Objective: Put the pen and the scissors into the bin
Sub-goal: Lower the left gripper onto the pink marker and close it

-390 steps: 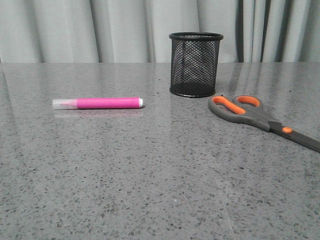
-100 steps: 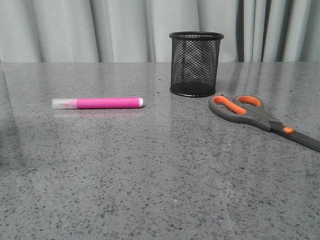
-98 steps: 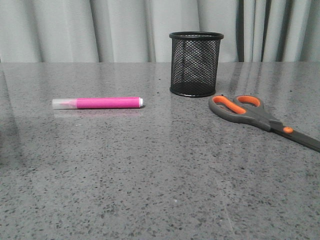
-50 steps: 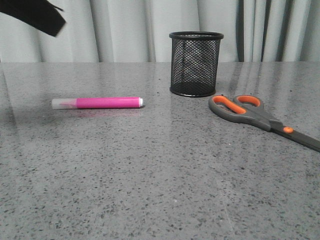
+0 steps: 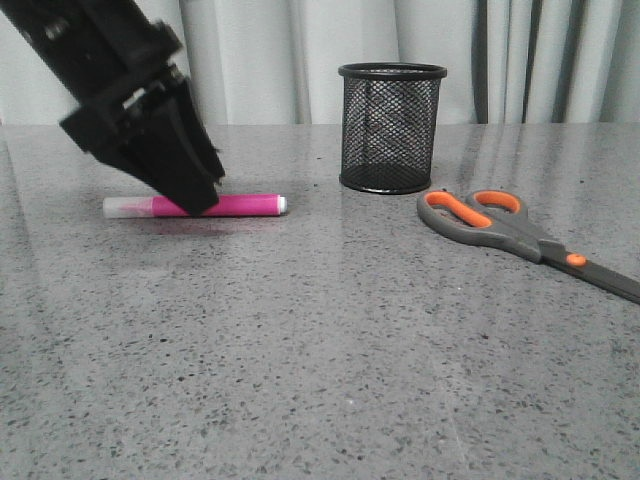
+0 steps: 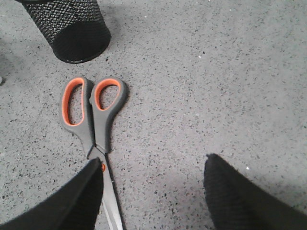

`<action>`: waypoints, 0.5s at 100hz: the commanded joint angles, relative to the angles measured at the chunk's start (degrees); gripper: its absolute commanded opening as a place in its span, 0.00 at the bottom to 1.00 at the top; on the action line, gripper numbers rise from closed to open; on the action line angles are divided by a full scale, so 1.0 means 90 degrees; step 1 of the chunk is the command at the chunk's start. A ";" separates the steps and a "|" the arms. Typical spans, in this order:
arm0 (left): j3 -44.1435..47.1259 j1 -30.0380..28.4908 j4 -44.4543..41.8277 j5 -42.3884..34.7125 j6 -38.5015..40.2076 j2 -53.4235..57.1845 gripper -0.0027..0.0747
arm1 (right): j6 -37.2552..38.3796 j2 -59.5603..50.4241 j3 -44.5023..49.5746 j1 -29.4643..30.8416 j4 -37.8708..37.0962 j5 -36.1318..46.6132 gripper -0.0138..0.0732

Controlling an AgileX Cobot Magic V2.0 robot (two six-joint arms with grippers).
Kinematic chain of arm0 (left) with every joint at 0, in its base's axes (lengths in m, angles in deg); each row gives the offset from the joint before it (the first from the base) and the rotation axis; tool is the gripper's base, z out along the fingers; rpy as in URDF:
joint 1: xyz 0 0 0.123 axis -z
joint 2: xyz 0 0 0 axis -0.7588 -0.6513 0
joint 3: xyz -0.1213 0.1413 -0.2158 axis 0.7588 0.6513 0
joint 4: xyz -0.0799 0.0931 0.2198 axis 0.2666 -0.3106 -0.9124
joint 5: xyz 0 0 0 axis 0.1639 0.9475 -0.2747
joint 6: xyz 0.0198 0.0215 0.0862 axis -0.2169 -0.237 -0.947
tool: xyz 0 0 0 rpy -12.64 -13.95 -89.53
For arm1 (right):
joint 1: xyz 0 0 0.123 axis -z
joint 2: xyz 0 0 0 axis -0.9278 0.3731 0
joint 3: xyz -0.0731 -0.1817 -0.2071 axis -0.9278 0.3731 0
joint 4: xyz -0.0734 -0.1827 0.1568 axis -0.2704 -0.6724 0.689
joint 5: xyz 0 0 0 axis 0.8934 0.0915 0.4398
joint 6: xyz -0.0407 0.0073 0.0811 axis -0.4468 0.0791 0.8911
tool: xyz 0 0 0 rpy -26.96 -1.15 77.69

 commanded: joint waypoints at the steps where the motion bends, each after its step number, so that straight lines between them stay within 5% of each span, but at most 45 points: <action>1: -0.0275 0.0063 0.0184 -0.0105 -0.0025 0.0098 0.49 | -0.0082 0.0014 -0.0216 0.0011 0.0108 0.0345 0.63; 32: -0.0306 0.0063 0.0077 -0.0303 -0.0025 -0.0072 0.46 | -0.0082 0.0014 -0.0216 0.0011 0.0108 0.0345 0.63; 50: -0.0306 0.0063 -0.0136 -0.0104 -0.0025 -0.0072 0.23 | -0.0082 0.0014 -0.0216 0.0011 0.0108 0.0345 0.63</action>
